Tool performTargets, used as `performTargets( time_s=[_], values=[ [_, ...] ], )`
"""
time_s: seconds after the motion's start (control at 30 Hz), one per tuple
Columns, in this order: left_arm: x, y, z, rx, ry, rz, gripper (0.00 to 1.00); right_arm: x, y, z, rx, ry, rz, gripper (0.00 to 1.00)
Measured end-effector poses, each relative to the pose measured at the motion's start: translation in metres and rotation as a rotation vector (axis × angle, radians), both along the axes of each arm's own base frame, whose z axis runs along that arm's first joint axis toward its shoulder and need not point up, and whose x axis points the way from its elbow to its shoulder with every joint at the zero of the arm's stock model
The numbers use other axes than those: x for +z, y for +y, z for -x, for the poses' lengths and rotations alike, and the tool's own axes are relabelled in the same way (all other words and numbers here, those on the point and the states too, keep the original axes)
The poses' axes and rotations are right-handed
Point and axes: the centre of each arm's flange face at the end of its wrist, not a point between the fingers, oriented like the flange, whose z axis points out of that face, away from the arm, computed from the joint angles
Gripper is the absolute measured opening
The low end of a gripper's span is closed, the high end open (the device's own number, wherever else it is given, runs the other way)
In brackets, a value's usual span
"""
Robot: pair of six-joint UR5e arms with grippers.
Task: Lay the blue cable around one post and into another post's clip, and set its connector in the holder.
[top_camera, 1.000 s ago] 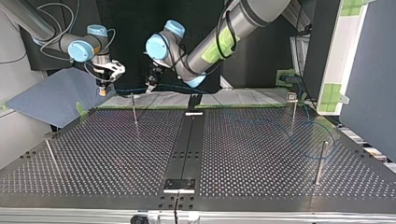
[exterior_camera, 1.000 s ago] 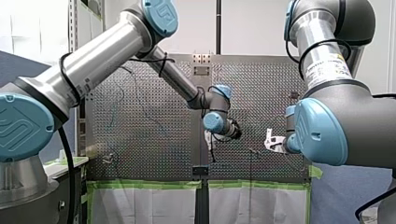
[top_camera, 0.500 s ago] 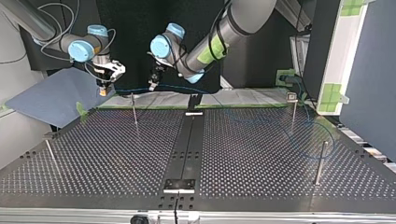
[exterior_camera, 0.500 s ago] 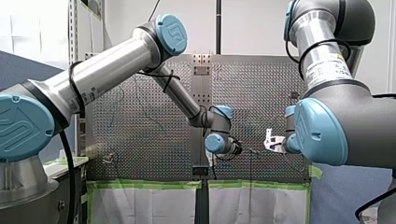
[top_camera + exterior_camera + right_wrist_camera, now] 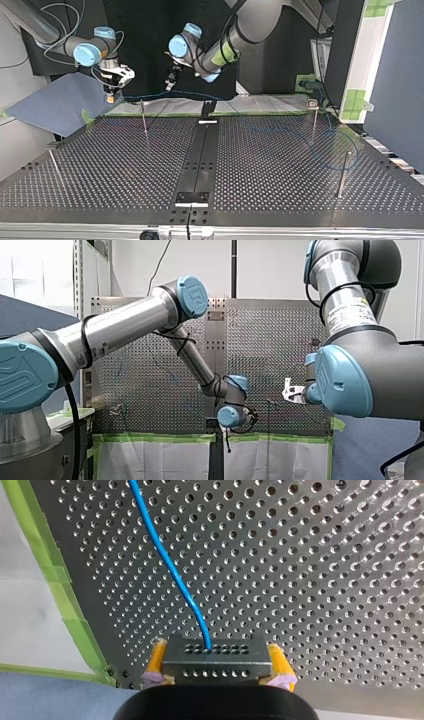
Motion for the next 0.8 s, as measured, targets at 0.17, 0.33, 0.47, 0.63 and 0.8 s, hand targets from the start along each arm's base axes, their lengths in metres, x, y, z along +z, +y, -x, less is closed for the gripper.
performTargets(
  time_s=[0.17,0.33,0.47,0.63,0.8],
  values=[
    [-0.021,0.003,-0.006,0.02,-0.01,0.012,1.0,0.0,0.001,-0.002,0.003,0.001,-0.003,0.0],
    [-0.041,0.005,-0.014,0.047,-0.025,0.027,1.0,0.0,0.001,-0.002,0.004,0.003,-0.004,0.0],
    [-0.059,0.011,-0.023,0.079,-0.038,0.039,1.0,0.0,0.001,-0.002,0.004,0.003,-0.003,0.0],
    [-0.085,0.03,-0.032,0.133,-0.042,0.029,1.0,0.0,0.001,-0.002,0.004,0.003,-0.001,0.0],
    [-0.123,0.06,-0.027,0.174,-0.036,-0.035,1.0,0.0,0.001,-0.002,0.005,0.003,0.001,0.0]
  ],
)
